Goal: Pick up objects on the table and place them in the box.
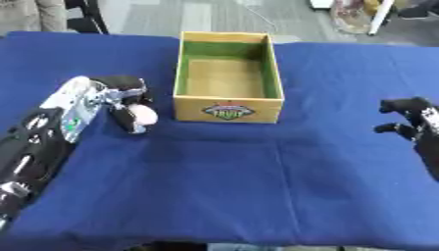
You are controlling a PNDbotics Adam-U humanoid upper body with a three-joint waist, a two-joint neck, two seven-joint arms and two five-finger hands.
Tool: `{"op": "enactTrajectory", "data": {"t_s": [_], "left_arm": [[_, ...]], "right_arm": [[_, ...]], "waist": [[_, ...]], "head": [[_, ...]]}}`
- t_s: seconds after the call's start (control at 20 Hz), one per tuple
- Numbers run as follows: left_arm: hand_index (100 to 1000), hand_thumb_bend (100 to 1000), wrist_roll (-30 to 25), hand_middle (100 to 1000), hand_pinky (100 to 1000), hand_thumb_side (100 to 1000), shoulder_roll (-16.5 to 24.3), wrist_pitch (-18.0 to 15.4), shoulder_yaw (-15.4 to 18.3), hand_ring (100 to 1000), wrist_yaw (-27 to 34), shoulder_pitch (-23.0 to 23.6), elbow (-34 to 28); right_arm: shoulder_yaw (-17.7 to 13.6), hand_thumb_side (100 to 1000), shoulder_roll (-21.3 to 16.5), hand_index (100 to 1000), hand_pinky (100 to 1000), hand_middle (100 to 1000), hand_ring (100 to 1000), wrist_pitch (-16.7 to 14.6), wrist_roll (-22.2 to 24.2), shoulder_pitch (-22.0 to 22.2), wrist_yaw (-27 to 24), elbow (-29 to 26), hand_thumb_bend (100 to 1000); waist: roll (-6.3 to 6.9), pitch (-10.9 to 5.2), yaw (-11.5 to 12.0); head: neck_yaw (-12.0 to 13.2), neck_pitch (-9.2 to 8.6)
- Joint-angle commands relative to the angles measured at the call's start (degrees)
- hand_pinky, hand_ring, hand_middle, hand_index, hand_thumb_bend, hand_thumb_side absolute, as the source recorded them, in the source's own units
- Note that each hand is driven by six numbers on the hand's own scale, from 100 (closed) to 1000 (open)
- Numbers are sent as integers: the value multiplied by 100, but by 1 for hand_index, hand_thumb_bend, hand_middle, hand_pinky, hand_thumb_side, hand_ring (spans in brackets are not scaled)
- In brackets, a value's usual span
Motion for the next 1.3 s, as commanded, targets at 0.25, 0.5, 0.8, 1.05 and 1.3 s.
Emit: {"op": "enactTrajectory", "data": {"t_s": [0.25, 0.5, 0.8, 1.05, 1.3], "left_arm": [[433, 481, -420, 255, 286, 159, 350, -44, 123, 257, 356, -117, -431], [431, 444, -592, 247, 280, 150, 444, 5, 189, 250, 839, -196, -743], [426, 391, -416, 233, 269, 142, 498, 224, 340, 238, 1246, -397, -920], [430, 353, 315, 233, 267, 133, 311, 422, 315, 240, 1354, -668, -763], [440, 311, 1370, 238, 282, 131, -81, 544, 285, 250, 1046, -990, -199]], "right_arm": [[-51, 720, -66, 711, 645, 646, 943, -18, 11, -36, 24, -50, 100], [-52, 718, -73, 711, 645, 646, 943, -18, 17, -32, 18, -48, 100], [-42, 719, -79, 711, 645, 646, 943, -17, 30, -19, 13, -42, 100], [3, 721, -66, 711, 645, 646, 943, -8, 75, -30, 13, -37, 100], [74, 728, -22, 711, 645, 646, 944, 2, 138, -38, 46, -28, 100]], "waist": [[5, -78, 13], [9, -95, 11], [11, -120, -10], [11, -132, -68], [-11, -109, -217]], "head": [[-50, 34], [-91, 34], [-86, 34], [-33, 34], [83, 34]]}}
